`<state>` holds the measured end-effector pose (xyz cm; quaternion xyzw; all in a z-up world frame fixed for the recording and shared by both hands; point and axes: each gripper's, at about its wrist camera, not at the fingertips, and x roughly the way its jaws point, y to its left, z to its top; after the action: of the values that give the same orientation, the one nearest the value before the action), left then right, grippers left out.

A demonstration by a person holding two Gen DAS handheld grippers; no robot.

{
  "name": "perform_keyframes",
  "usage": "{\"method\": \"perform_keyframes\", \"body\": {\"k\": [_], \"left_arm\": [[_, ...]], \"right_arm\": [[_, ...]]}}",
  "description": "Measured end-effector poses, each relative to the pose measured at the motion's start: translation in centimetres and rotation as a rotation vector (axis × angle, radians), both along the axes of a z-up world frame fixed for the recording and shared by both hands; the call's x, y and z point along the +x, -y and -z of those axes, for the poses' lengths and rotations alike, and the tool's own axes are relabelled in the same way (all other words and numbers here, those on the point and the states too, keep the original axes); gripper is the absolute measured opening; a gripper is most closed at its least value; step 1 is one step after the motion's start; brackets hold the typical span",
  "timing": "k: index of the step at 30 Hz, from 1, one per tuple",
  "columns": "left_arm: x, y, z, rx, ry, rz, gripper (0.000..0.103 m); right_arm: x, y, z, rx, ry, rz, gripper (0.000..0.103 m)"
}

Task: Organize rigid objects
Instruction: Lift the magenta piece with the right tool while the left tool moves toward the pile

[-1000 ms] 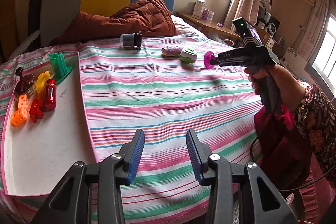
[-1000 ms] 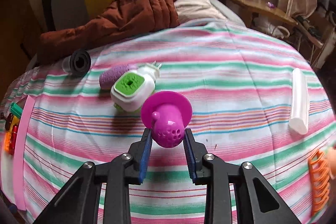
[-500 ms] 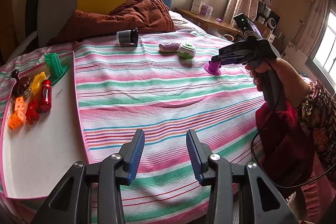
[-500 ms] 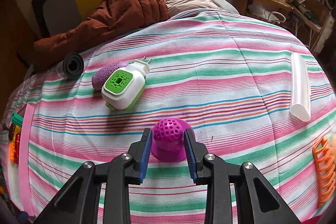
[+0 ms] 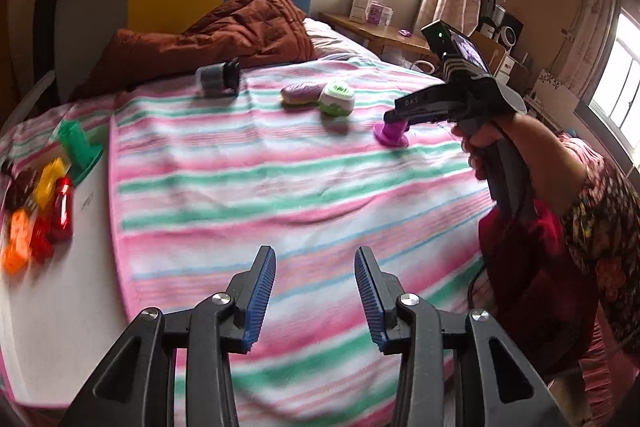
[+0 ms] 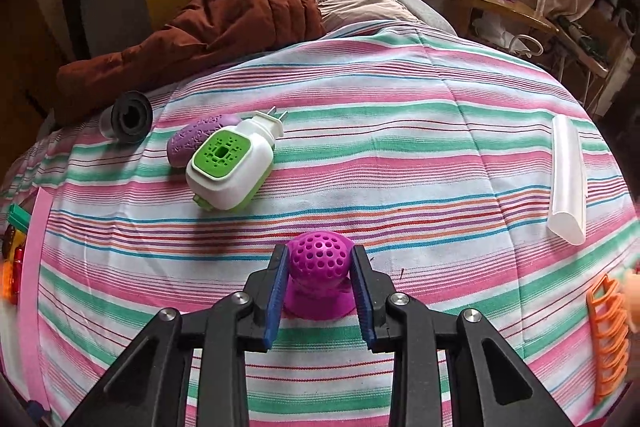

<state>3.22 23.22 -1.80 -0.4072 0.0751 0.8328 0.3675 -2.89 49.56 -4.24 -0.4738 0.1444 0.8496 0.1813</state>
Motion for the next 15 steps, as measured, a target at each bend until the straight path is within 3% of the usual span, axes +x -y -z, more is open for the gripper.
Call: {"method": "perform_keyframes", "body": {"k": [7,9,15], "left_arm": [[-4.7,-6.6,-0.6,-0.012,-0.001,0.028,0.043],[-6.4,-8.9,-0.4,-0.029,-0.009,0.015,0.057],[-10.1,-15.4,0.5,-0.100,-0.118,0.029,0.068]], "right_arm": [[0.8,-1.3,0.3,0.017,0.051,0.073,0.031],[0.9,-1.9,0.2,-0.004,0.045,0.085,0.031],[1.4,-3.1,0.2,-0.062,0.028,0.134,0.031]]}}
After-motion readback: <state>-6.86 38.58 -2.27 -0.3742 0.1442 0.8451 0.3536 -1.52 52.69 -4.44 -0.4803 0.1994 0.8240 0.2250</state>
